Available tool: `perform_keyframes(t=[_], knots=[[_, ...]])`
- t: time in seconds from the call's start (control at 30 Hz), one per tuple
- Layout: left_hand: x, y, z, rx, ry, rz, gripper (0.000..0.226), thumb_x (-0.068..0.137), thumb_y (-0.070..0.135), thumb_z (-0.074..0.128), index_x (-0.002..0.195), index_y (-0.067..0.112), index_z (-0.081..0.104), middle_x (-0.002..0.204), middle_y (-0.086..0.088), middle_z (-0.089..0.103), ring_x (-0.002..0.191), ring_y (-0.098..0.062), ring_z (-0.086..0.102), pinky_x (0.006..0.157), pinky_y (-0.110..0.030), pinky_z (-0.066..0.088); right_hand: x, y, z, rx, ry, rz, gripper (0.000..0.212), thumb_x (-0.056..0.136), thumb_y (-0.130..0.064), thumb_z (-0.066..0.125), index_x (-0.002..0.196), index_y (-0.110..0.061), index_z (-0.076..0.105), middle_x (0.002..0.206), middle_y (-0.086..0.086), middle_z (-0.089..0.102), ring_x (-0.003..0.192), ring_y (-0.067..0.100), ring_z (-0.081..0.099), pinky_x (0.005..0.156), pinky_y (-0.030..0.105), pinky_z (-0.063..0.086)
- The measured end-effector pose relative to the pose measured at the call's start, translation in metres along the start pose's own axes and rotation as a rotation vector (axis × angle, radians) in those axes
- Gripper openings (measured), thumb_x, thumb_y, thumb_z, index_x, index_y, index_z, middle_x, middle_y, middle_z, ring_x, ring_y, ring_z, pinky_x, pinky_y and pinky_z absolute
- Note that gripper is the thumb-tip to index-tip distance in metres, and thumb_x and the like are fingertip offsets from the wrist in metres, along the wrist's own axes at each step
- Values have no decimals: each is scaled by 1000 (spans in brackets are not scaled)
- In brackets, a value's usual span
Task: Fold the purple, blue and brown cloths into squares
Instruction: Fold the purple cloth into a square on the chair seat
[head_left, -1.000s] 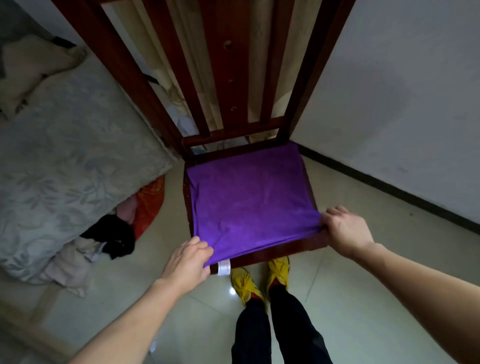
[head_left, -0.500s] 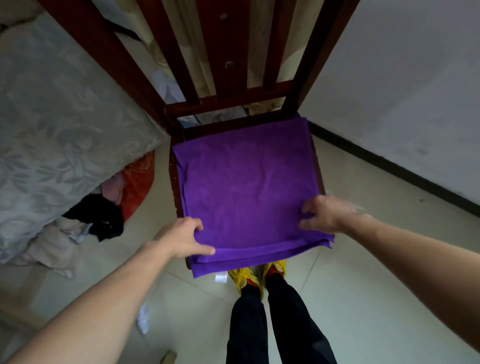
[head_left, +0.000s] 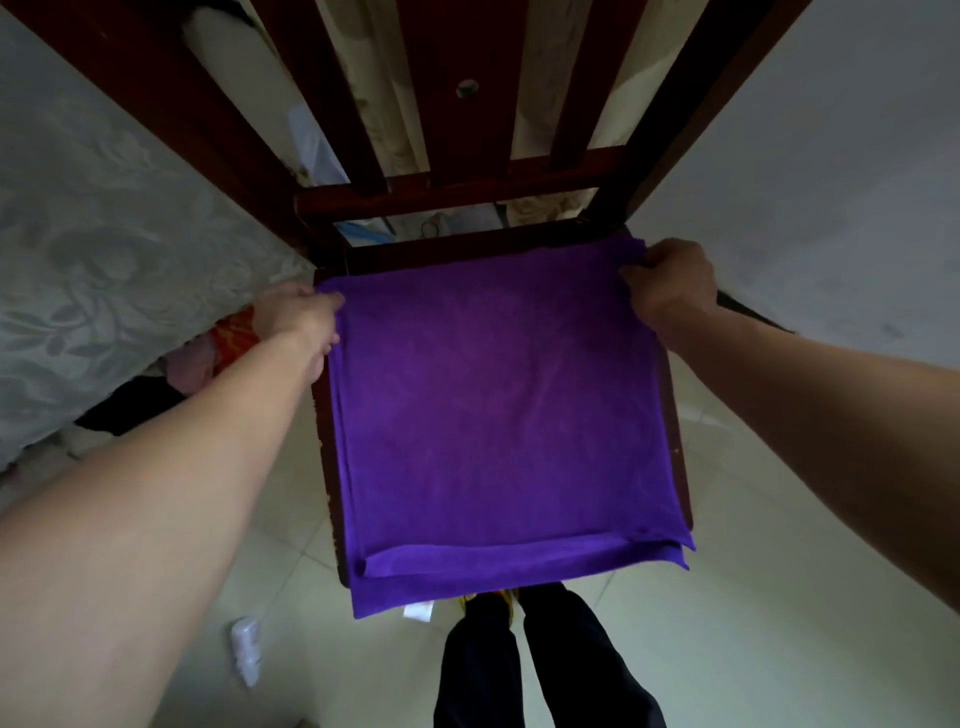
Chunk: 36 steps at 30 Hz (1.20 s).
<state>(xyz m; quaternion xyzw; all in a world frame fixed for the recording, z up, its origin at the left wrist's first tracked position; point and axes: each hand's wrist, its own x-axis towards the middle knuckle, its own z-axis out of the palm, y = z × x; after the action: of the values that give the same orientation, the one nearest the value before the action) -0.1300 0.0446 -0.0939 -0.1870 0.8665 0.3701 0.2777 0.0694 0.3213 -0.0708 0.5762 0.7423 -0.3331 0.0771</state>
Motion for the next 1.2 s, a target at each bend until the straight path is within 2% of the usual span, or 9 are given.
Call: perform_keyframes(t=[0.2,0.3,0.43,0.53,0.67,0.83,1.0,1.1,1.2], knots=[[6,9,-4,-112,34,-58,5,93,11,52,93,16,49,69,-7,58,26,-4,49,28,-11,33,8,-4,0,2,28,-26,33,89,-28,62,118,-12,56,117,9,61,94,22,55,74,29,41],[-13,-2,-9,161,196,201,16,81,14,65,95,17,58,86,-11,68,62,-23,65,56,-30,56,-8,-2,-6,-88,85,-131,38,88,-32,63,120,-18,50,117,3,54,88,16,50,71,30,39],[-81,-38,2,478,-100,597,4,80,16,65,78,17,61,66,-4,65,67,-27,64,62,-35,51,-61,20,6,-145,-38,-342,12,86,-29,63,95,-22,63,95,3,65,85,26,63,69,34,49],[-127,-76,3,693,-310,625,19,85,33,62,77,17,60,70,-4,69,74,-31,66,60,-36,50,-113,54,18,-305,-202,-362,17,86,-39,62,89,-23,66,84,4,72,84,29,68,66,35,51],[-168,-126,-17,817,-299,654,42,87,54,45,73,16,57,74,-4,67,77,-31,64,64,-36,48,-162,101,10,-395,-209,-186,28,88,-52,54,89,-26,65,88,3,72,91,29,66,70,35,50],[-184,-169,-39,715,-67,238,33,89,39,58,75,10,65,94,-19,64,95,-39,57,76,-41,46,-189,144,-1,-301,-206,230,34,81,-59,62,82,-25,66,90,3,68,94,29,64,71,31,45],[-181,-192,-36,118,47,-390,48,72,25,82,106,5,55,112,-25,61,98,-41,61,84,-46,51,-199,165,23,499,-109,718,38,70,-36,83,75,-19,49,83,10,58,68,24,55,60,37,55],[-177,-193,-28,-360,-43,-635,32,79,5,74,102,2,52,101,-19,60,79,-34,62,72,-43,56,-196,166,34,783,-83,819,31,79,-11,78,78,-15,47,73,9,55,53,18,53,43,26,53],[-176,-192,-30,-396,-62,-706,16,83,1,69,84,4,54,76,-14,56,62,-21,57,39,-22,53,-193,166,40,847,-31,870,30,77,-2,76,86,-13,49,66,7,54,31,9,47,36,18,46]])
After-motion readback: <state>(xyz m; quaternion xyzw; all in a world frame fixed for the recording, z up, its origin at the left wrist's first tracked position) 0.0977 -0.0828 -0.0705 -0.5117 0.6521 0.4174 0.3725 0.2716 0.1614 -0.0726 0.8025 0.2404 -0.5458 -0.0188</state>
